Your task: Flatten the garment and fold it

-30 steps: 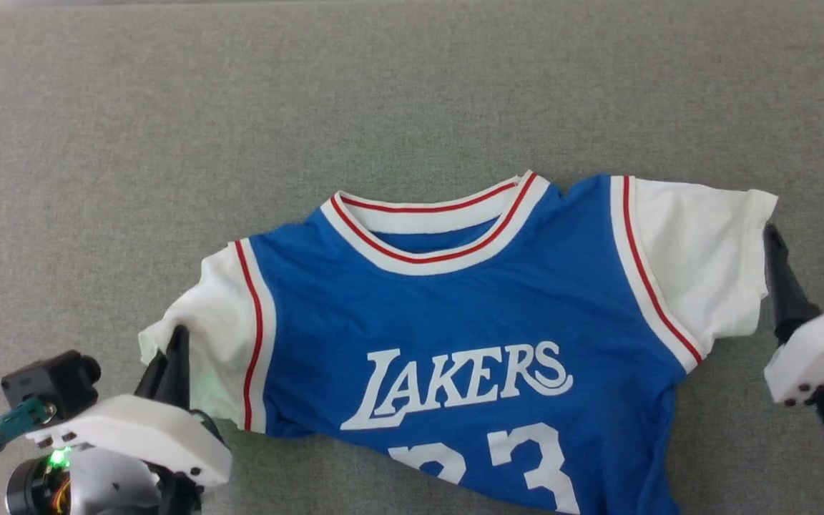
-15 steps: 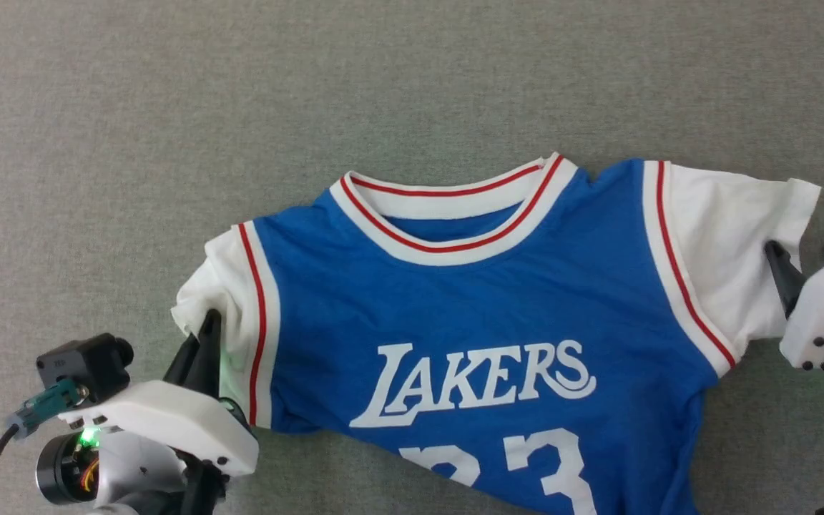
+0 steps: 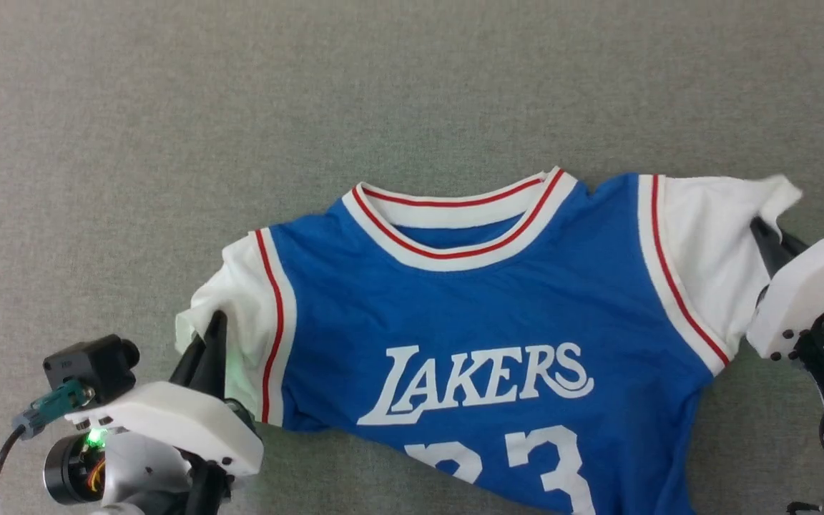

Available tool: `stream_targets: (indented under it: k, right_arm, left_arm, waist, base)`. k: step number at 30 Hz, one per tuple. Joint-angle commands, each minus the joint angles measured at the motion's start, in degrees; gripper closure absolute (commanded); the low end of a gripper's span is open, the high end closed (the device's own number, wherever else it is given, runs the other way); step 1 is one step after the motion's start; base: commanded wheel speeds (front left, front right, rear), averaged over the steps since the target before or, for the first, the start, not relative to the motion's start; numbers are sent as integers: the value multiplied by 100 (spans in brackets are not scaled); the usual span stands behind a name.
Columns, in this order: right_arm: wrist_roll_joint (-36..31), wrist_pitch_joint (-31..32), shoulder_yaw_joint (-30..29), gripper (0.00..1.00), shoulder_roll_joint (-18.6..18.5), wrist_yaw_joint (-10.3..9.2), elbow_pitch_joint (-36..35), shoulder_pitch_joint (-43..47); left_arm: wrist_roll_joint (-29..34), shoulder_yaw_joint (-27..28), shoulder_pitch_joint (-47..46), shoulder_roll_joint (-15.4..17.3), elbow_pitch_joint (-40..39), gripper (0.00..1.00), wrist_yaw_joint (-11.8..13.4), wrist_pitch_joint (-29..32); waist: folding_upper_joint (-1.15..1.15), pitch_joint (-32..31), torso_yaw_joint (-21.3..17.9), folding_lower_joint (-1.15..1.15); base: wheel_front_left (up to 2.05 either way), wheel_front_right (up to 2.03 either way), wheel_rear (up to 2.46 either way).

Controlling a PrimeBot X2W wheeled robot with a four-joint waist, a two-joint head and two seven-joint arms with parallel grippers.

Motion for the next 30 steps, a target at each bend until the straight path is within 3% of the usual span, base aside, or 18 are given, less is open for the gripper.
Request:
stream_targets:
  k: [1, 8, 17, 21, 30]
  right_arm:
    - [92, -221, -3, 100, 17, 2, -110, -2]
    - [358, -787, 127, 100, 112, 2, -683, -261]
    - [413, -542, 516, 100, -1, 2, -922, -1710]
    - [394, -352, 665, 100, -92, 2, -616, -2709]
    - [65, -357, 1035, 100, -303, 2, 847, -4596]
  left_arm:
    - [-5, 5, -98, -4, -18, 100, -16, -86]
    - [53, 72, -806, 155, -226, 100, -123, -268]
    - [214, -65, -3000, 780, 13, 100, -484, 345]
    - [194, -68, -4131, 966, 616, 100, -562, 680]
    - [441, -295, -6167, 1345, 2205, 100, -756, 1174]
  waist:
    - [0, -295, -110, 0]
    - [0, -805, -342, 0]
    - [0, -1234, -627, 0]
    - [0, -1320, -737, 0]
    - [0, -1424, -926, 0]
  base:
    - [0, 0, 0]
    - [0, 0, 0]
    - [0, 0, 0]
    - [0, 0, 0]
    - [0, 0, 0]
